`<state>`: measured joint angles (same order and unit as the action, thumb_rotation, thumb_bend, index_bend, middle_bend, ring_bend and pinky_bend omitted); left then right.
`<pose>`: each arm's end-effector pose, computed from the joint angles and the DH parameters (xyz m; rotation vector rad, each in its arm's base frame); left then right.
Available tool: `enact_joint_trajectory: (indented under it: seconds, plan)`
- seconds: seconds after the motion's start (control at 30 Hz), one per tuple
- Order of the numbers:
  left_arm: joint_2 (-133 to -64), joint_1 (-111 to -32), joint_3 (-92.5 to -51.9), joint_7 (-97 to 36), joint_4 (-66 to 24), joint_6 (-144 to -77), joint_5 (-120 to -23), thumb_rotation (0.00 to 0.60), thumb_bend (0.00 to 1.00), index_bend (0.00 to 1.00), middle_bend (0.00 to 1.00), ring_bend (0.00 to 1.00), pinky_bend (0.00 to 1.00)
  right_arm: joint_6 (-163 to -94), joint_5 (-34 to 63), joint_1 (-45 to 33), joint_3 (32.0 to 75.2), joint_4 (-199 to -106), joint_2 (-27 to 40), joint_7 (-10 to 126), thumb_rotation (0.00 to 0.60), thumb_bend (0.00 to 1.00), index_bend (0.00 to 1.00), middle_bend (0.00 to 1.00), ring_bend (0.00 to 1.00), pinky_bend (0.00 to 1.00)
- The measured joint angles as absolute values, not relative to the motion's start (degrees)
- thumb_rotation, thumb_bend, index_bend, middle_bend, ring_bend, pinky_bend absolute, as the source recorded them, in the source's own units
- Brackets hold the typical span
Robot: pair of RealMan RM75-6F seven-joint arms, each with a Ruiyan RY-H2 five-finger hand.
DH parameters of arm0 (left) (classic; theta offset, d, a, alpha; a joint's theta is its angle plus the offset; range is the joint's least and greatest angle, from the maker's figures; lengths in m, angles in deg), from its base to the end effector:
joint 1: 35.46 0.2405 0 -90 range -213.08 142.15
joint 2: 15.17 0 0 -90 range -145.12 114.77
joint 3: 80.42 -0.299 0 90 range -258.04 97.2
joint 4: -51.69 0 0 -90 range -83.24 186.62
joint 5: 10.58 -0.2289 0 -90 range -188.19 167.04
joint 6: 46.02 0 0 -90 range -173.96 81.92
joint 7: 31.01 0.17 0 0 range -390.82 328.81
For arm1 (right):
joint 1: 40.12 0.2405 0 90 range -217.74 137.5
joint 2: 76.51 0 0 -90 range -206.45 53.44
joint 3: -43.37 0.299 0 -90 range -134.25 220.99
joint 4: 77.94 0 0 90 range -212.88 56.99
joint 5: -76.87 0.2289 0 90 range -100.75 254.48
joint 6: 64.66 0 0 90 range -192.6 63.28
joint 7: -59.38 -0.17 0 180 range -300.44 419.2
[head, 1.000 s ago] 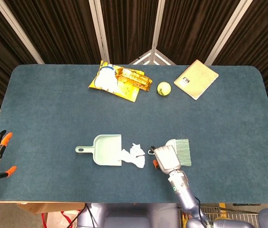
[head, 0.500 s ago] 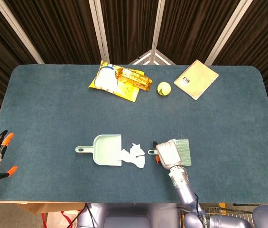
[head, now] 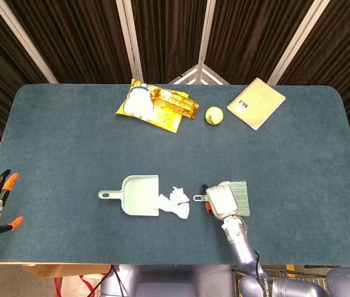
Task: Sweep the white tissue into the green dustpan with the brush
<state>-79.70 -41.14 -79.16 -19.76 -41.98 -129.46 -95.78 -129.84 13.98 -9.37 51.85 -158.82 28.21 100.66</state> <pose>-0.3546 0.2099 0.1472 -1.4714 -0.8115 -0.7516 -0.1976 -0.3246 -0.1186 1.7826 -0.8819 0.7357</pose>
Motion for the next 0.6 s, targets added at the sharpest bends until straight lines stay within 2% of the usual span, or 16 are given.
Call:
enact_joint_trajectory:
  seconds: [0.07, 0.23, 0.6]
  plan:
    - [-79.7, -41.2, -79.2, -19.7, -42.0, -129.5, -95.9, 0.600, 0.00, 0.00, 0.00, 0.00, 0.00, -129.7, 14.3, -9.4, 51.7, -158.5, 28.2, 100.7, 0.600, 0.36, 0.64, 0.97, 0.96, 0.88]
    - [-79.8, -41.2, -79.3, -19.5, -42.1, -129.5, -96.0, 0.600, 0.00, 0.00, 0.00, 0.00, 0.00, -129.4, 14.3, -9.4, 51.4, -158.4, 27.9, 100.2, 0.600, 0.36, 0.74, 0.97, 0.96, 0.88]
    - [-79.7, -41.2, -79.3, -19.4, -42.2, -129.3, -95.9, 0.600, 0.00, 0.00, 0.00, 0.00, 0.00, -129.9, 13.7, -9.1, 51.5, -159.9, 27.0, 99.8, 0.600, 0.36, 0.75, 0.97, 0.96, 0.88]
